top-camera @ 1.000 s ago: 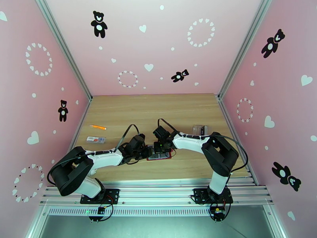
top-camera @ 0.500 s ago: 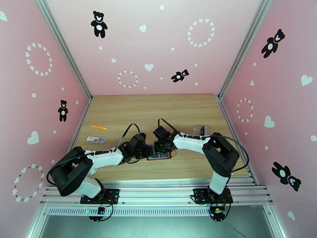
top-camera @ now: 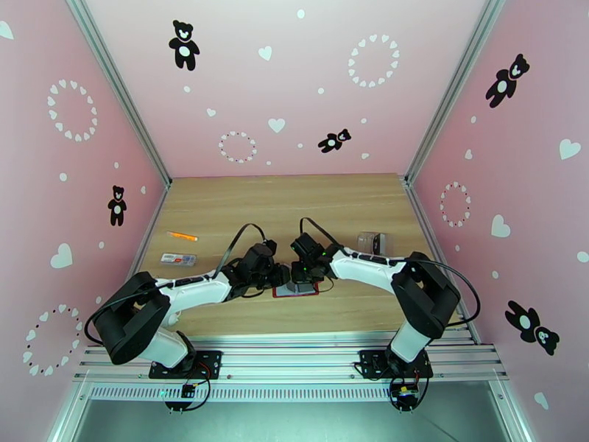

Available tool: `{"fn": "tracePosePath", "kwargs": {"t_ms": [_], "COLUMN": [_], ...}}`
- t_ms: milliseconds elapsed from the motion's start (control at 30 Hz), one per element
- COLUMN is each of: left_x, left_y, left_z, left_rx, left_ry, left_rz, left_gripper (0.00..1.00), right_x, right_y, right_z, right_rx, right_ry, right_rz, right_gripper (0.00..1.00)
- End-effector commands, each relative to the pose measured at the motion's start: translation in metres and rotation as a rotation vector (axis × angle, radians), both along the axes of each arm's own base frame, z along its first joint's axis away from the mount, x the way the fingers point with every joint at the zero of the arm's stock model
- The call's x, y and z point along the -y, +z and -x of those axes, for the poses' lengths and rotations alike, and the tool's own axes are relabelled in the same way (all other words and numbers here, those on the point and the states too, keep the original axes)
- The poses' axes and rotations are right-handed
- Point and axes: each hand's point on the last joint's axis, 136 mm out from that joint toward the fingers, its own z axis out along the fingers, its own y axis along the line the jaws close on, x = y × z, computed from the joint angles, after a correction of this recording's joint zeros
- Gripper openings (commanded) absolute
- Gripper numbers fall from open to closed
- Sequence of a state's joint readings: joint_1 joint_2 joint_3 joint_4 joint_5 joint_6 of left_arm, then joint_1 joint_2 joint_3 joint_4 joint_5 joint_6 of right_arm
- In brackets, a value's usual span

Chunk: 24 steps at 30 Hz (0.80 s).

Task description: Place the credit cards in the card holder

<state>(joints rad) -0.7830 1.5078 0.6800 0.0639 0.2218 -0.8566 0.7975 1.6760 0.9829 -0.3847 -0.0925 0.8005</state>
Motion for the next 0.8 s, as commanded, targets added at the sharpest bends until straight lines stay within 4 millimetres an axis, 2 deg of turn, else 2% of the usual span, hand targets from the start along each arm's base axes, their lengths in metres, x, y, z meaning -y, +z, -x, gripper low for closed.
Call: {"fn": "tracePosePath", "kwargs": {"t_ms": [0,233,367,500,533,767], "left_x": [0.013,0.035,0.050,0.048,0.054,0.052], "left_y": [0.006,0.005,0.009,0.001,0.011,0.012], "left_z": [0.001,0.001,0.001,0.003,-0.003,-0.003], "left_rx": [0.011,0.003,-0.009,-0.015,0.003,0.012], "left_ry": [-0.043,-0.083,-0.115,-0.119,-0.119,-0.120], "left_rz": [0.003,0.018,0.066,0.037,0.054,0.042], "left_gripper": [0.24,0.27,0.34,0.42,0.47,0.57], "right_x": [0.019,0.040,0.054,0.067,0.069,0.076], "right_y": [0.006,0.003,0.004,0.007,0.007,0.010], "right_z": [0.001,0.001,0.001,0.000,0.000,0.000], "right_rx": [0.014,0.010,0.018,0.029,0.028,0.035], "right_ry": [-0.021,-0.058,-0.084,-0.111,-0.116,-0.135], "right_rz": [0.027,0.038,0.053,0.064,0.066,0.060], "right_gripper": [0.19,0.26,0.31,0.35,0.36,0.39]}}
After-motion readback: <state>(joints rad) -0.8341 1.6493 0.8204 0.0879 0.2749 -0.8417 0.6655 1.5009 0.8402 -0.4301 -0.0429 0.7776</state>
